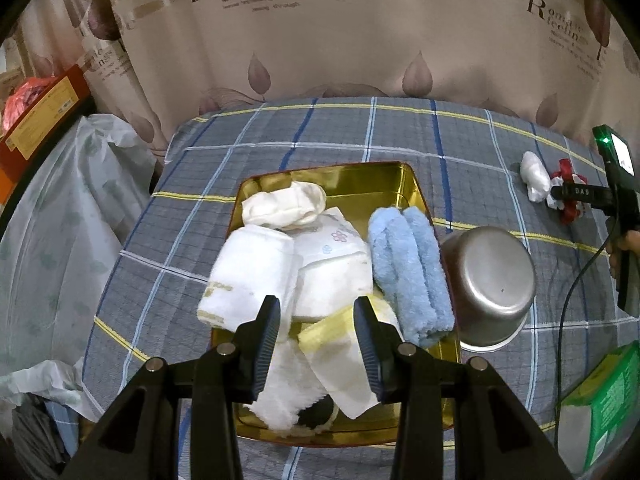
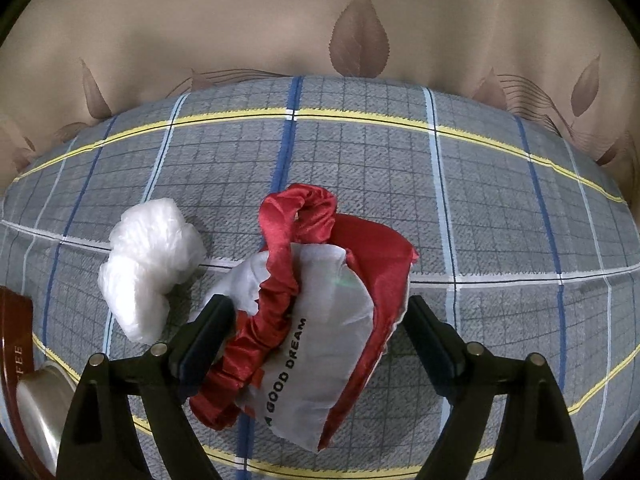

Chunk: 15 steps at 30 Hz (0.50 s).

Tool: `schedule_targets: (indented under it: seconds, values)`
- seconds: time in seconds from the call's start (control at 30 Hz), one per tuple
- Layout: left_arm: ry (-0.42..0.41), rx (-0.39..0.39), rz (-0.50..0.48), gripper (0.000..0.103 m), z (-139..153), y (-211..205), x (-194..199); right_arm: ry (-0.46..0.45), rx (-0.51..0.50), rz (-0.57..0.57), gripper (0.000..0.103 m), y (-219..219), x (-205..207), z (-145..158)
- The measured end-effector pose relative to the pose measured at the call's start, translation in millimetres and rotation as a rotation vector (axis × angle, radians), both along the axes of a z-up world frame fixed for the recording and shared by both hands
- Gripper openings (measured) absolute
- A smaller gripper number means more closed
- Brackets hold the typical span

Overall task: Organize soft objects
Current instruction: 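Move the right gripper to the red-and-white drawstring bag and grasp it, then lift the drawstring bag off the bed with the right gripper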

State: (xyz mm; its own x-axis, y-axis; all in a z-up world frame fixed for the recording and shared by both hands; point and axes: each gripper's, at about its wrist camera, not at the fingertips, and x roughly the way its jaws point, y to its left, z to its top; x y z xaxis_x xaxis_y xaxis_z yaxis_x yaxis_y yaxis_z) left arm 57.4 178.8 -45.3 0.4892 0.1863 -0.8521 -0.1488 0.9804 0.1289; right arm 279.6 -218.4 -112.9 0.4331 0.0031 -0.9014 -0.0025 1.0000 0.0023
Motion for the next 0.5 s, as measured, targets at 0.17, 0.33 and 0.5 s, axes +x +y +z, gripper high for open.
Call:
schedule_targets:
  seconds: [0.17, 0.33, 0.5]
  values:
    - [0.016, -0.007, -0.010, 0.039, -5.7, -4.5, 0.7, -0.004, 0.013, 0.017, 0.064, 7.7, -9.6, 2.1]
    - [0.023, 0.003, -0.029, 0.039, -8.1, -9.8, 0.7, -0.009, 0.009, 0.034, 0.052, 17.1, -15.9, 6.3]
    - [0.030, -0.006, -0.032, 0.039, -9.2, -10.7, 2.0, -0.003, 0.027, 0.056, 0.028, 26.3, -20.6, 9.7]
